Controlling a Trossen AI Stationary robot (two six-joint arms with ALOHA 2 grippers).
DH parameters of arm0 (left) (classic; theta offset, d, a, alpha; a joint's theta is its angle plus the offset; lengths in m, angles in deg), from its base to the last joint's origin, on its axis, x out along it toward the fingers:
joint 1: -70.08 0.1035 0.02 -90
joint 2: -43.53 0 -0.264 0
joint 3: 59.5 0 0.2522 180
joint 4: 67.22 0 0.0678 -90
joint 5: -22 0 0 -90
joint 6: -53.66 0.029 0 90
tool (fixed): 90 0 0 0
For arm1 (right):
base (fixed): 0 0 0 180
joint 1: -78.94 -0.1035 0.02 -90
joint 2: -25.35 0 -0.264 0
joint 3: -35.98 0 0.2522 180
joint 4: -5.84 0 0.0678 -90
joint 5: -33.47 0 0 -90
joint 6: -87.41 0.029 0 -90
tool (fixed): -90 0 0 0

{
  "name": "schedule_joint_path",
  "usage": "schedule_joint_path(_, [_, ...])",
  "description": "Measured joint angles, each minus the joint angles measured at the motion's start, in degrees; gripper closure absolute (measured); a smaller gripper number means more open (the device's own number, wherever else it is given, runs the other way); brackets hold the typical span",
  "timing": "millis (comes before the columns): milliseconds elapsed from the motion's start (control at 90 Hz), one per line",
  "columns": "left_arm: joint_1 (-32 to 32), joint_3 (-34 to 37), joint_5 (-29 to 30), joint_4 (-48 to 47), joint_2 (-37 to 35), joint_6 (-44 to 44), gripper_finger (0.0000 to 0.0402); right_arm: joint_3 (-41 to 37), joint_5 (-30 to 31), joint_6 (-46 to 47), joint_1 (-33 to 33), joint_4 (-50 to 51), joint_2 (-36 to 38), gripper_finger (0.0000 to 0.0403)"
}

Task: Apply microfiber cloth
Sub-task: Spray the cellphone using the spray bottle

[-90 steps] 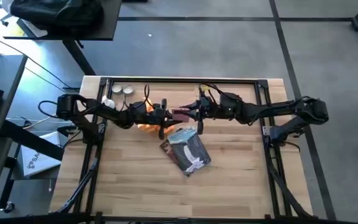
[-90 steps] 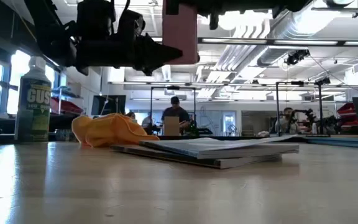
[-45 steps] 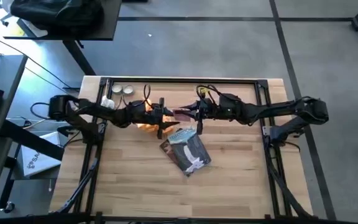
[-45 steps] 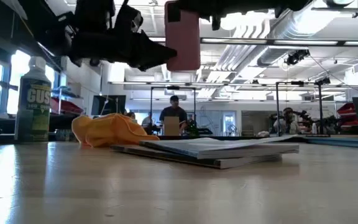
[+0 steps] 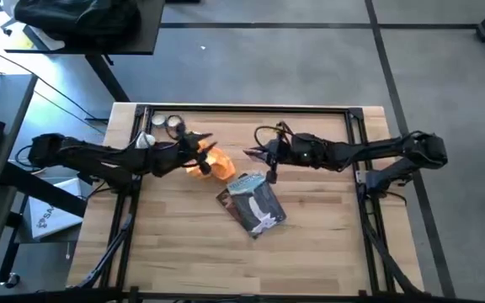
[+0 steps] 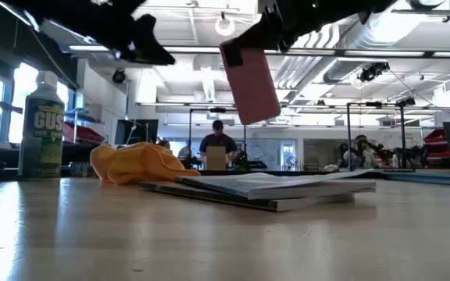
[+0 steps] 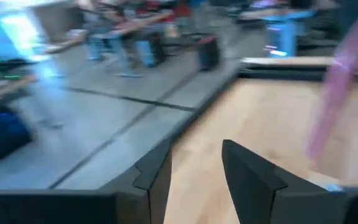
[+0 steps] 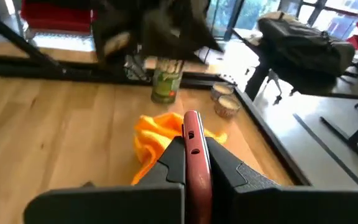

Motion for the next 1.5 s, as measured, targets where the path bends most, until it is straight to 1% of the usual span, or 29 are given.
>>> schedule_joint_path(111, [-3.1,0.0,10.8,-2.5,-3.2,-2.3,0.0282,-0.9,0.7,1.4,-1.0,0.0,0.0,0.0403])
schedule_joint_path(267, [-6.2,0.0,23.9,-5.3,-5.7,-2.4,0.0282,-1.1,2.0,1.2,-1.9,-0.9,0.0,0.0403])
schedule_joint_path(378, [-7.3,0.0,31.4,-6.2,-7.2,-1.6,0.0282,-1.1,2.0,1.5,-1.9,-1.2,0.0,0.0403])
schedule_joint_path(489, [-7.5,0.0,36.3,-6.2,-8.8,-0.5,0.0283,-1.1,2.0,1.5,-1.9,-1.3,0.0,0.0403])
schedule_joint_path(667, [-7.3,0.0,40.4,-5.7,-12.8,3.0,0.0297,-1.1,2.0,1.5,-1.9,-1.4,0.0,0.0403])
schedule_joint_path(778, [-7.3,0.0,42.5,-4.2,-15.8,7.4,0.0309,-1.1,2.0,1.7,-1.9,-1.5,0.0,0.0403])
schedule_joint_path(844, [-7.2,0.0,42.6,-1.9,-17.7,10.9,0.0315,-1.1,2.0,1.7,-1.9,-1.8,0.0,0.0403])
schedule_joint_path(933, [-7.2,0.0,42.7,4.5,-20.3,17.0,0.0325,-1.1,2.0,1.7,-1.9,-2.3,0.0,0.0403])
schedule_joint_path(1044, [-7.2,0.0,42.7,13.4,-22.9,27.1,0.0342,-1.1,2.0,1.7,-1.9,-3.2,0.0,0.0403])
schedule_joint_path(1200, [-7.2,0.0,42.7,23.9,-24.5,39.5,0.0371,-1.1,1.9,3.1,-1.9,-3.3,0.0,0.0403])
schedule_joint_path(1356, [-7.2,0.0,42.7,31.4,-24.6,46.8,0.0397,-1.1,2.0,3.1,-2.6,-3.5,0.0,0.0403])
schedule_joint_path(1422, [-7.2,-1.0,42.7,34.1,-24.6,49.4,0.04,-1.1,2.0,3.1,-3.0,-3.9,0.0,0.0403])
schedule_joint_path(1500, [-7.2,-2.8,42.6,35.0,-24.6,51.6,0.04,-1.1,2.0,3.1,-3.5,-4.0,0.0,0.0403])
